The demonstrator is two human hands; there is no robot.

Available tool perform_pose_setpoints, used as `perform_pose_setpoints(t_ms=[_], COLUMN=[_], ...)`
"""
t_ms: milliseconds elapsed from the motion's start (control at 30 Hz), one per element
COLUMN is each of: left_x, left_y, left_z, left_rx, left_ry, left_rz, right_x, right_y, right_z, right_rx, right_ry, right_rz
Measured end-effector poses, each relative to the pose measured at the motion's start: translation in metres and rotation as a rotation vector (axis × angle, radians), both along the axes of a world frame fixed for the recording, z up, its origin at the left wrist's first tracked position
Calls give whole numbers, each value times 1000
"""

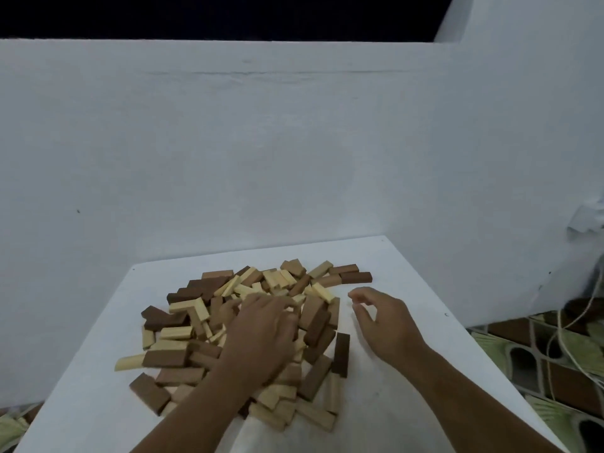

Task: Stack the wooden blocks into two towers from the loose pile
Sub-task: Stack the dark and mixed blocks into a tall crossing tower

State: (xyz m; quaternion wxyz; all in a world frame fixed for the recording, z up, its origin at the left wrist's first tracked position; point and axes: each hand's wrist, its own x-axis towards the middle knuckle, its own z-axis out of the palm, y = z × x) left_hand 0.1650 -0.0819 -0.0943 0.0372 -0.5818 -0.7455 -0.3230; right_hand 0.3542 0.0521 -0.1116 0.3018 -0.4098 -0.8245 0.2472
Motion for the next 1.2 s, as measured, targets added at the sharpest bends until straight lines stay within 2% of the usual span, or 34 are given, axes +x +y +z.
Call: perform_pose_setpoints(t_ms=[200, 400, 533, 600, 700, 767, 833, 900, 1000, 1100, 1200], left_x=[8, 16, 21, 28, 35, 30, 21, 15, 15, 20, 28], left_y=[82, 129, 140, 148, 161, 171, 180, 185, 186, 181, 178], left_z=[-8, -5, -8, -6, -5, -13, -21, -24, -23, -17, -14], left_rx=[-230, -420, -319, -254, -267, -213, -171, -235, -304, -320, -340], left_ry=[34, 185, 191, 129, -4, -66, -51, 6, 33, 72, 31], left_rz=[-1, -46, -160, -266, -426, -380, -267, -212, -193, -175, -202], right_x=[-10, -10, 6, 12, 16, 18, 20, 19, 16, 16, 18], right_y=[65, 98, 107, 110, 107, 102, 99, 97, 96, 97, 99], right_z=[-23, -26, -31, -37, -39, -38, -38, -38, -37, -39, -41], right_rx=[126, 244, 252, 220, 194, 214, 256, 258, 210, 209, 212], right_ry=[-170, -279, -150, -106, -92, -110, -128, -96, -21, -25, -18], right_rz=[28, -4, -57, -57, 0, 1, -40, -77, -113, -176, -222])
